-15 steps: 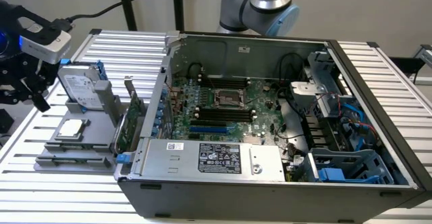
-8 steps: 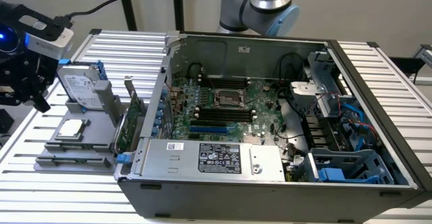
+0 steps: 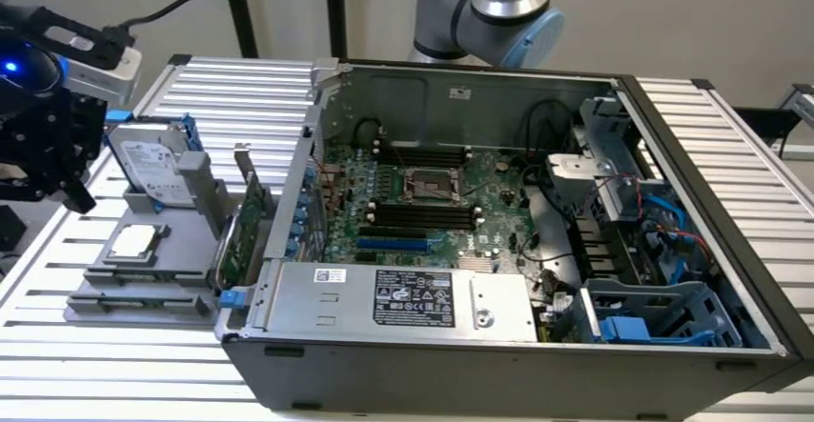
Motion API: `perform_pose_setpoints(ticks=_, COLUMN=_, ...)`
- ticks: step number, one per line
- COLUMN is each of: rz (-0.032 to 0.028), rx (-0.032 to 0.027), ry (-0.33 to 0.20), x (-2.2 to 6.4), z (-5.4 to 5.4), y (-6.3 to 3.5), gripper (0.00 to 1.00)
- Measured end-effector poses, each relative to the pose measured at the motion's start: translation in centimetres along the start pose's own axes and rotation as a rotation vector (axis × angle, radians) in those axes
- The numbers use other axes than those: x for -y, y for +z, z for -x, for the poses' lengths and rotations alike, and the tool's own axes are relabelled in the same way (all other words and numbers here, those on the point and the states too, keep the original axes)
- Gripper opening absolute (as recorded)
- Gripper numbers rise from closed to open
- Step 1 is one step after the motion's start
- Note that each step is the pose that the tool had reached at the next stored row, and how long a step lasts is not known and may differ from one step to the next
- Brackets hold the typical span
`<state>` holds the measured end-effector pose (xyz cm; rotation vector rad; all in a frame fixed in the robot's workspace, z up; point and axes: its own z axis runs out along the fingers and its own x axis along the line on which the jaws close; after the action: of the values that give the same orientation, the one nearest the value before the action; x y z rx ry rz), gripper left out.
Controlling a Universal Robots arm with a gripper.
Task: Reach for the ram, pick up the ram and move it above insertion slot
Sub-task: 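Pick up the ram and move it above insertion slot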
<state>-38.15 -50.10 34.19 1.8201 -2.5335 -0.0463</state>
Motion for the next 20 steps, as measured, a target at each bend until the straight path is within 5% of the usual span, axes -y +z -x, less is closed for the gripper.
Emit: perform_pose_setpoints(ticks=20, rz=-0.0036, rx=-0.0124, ry=-0.351, x=0.02, z=0.05, y=1.02, gripper=0.11)
